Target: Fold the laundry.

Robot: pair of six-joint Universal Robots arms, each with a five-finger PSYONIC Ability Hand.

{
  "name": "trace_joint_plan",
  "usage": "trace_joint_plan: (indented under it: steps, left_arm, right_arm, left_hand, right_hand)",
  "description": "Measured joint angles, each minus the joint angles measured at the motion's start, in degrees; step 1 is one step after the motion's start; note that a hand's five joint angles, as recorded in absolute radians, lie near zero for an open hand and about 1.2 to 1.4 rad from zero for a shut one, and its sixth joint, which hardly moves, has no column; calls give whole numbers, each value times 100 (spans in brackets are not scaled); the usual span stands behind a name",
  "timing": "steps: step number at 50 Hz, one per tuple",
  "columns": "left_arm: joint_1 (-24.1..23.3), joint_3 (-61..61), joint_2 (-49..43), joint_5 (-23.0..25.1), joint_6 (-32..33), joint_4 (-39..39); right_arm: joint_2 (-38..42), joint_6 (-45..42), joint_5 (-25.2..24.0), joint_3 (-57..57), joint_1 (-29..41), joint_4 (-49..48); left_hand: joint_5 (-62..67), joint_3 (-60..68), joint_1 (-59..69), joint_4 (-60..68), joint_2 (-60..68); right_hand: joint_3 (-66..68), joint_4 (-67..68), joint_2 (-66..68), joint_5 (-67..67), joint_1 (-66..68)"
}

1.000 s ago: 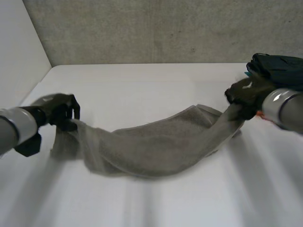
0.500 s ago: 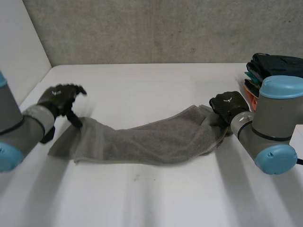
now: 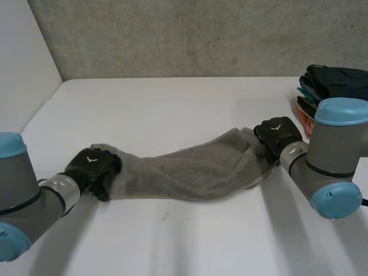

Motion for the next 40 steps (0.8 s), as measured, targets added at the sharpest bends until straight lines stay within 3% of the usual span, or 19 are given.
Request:
trace_joint_plan:
  steps: [1, 2, 4, 9, 16, 20, 26, 32, 36, 40]
  left_arm:
    - [-13, 59, -71, -33, 6, 3]
    - [-24, 102, -115, -61, 14, 10]
    - [-47, 193, -187, -147, 47, 43]
    - [-75, 322, -44, -412, 126, 89]
    - [32, 411, 1130, -630, 28, -338]
    - [266, 702, 2078, -307, -94, -1292]
    - [662, 1366, 2656, 362, -133, -3008]
    - [972, 1918, 2330, 635, 62, -4242]
    - [976, 1983, 1761, 527, 365, -4241]
    - [862, 2209, 856, 221, 756, -3735]
  right_arm:
    - [0, -7, 5, 3, -6, -5]
    - [-1, -14, 8, 4, -10, -7]
    - [-11, -42, 17, 3, -20, -5]
    - [-156, -225, 65, -21, -44, 105]
    - [-902, -1103, 201, -114, -137, 927]
    - [-1679, -1869, 238, -241, -263, 1731]
    - [-2349, -2594, 237, -394, -372, 2542]
    - [-2322, -3081, 222, -433, -406, 3145]
    - [-1961, -3165, 227, -435, -403, 3223]
    - [-1259, -3136, 255, -607, -372, 3086]
  left_hand:
    - [993, 955, 1073, 1034, 1057]
    - [1160, 1203, 1228, 1205, 1220]
    - [2653, 2659, 2522, 2776, 2694]
    - [2782, 2960, 2528, 3092, 2957]
    - [2781, 2960, 2528, 3104, 2957]
    - [2782, 2960, 2528, 3106, 2995]
    - [2782, 2973, 2528, 3107, 3008]
    - [2782, 2973, 2528, 3107, 3009]
    - [2782, 2973, 2528, 3108, 3012]
    - [2782, 2976, 2528, 3108, 3012]
  right_hand:
    - [0, 0, 0, 0, 0]
    - [0, 1, 0, 1, 0]
    - [0, 0, 0, 0, 0]
    - [0, 0, 0, 0, 0]
    - [0, 0, 0, 1, 0]
    - [1, 1, 0, 5, 0]
    - [1, 1, 0, 0, 0]
    - [1, 1, 0, 0, 0]
    - [1, 1, 0, 0, 0]
    - [1, 1, 0, 4, 0]
